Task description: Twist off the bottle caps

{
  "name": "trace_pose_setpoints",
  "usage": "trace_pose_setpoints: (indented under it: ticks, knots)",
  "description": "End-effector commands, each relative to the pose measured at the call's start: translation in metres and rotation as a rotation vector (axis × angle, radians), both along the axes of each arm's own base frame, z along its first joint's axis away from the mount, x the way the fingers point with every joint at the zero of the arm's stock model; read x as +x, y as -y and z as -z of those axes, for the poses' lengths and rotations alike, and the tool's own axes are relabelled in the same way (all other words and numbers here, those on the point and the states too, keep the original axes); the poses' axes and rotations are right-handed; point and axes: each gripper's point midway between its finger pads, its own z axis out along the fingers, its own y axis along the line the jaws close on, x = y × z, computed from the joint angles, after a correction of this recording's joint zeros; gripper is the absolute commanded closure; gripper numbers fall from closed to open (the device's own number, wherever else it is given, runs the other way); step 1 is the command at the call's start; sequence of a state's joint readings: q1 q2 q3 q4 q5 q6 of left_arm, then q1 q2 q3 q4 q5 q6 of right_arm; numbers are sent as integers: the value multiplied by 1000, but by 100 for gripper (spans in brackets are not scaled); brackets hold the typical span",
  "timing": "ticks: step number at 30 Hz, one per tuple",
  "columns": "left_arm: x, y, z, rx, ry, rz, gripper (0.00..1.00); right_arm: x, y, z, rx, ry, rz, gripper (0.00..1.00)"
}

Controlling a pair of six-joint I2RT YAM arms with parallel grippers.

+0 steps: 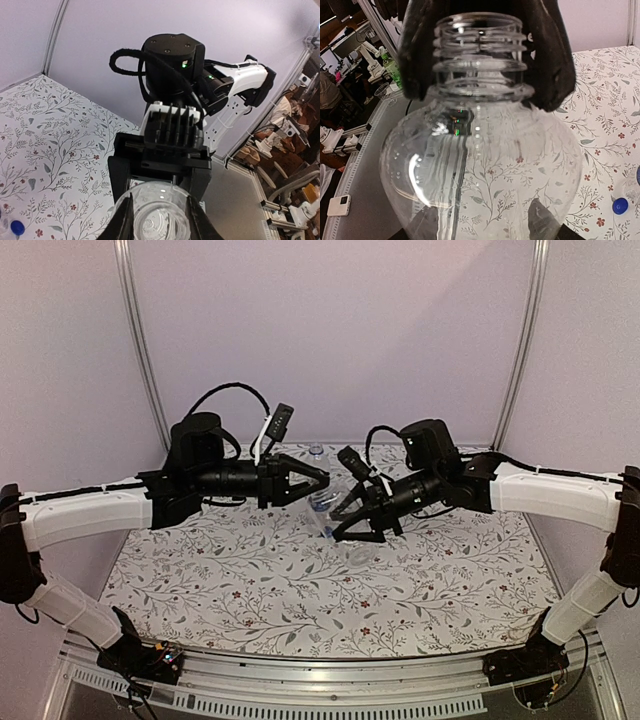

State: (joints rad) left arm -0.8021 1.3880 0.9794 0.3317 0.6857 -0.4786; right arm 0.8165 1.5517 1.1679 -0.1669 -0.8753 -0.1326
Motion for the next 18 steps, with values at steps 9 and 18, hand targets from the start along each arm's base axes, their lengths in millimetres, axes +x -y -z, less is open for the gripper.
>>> trace_pose_setpoints:
  ticks: [9, 18]
  knots:
    - [-3, -12, -19, -45, 52, -73, 100, 12, 1, -3, -17, 37, 85, 15]
    - [17, -21, -12, -8, -16, -212, 100, 25, 6, -12, -18, 92, 180, 1]
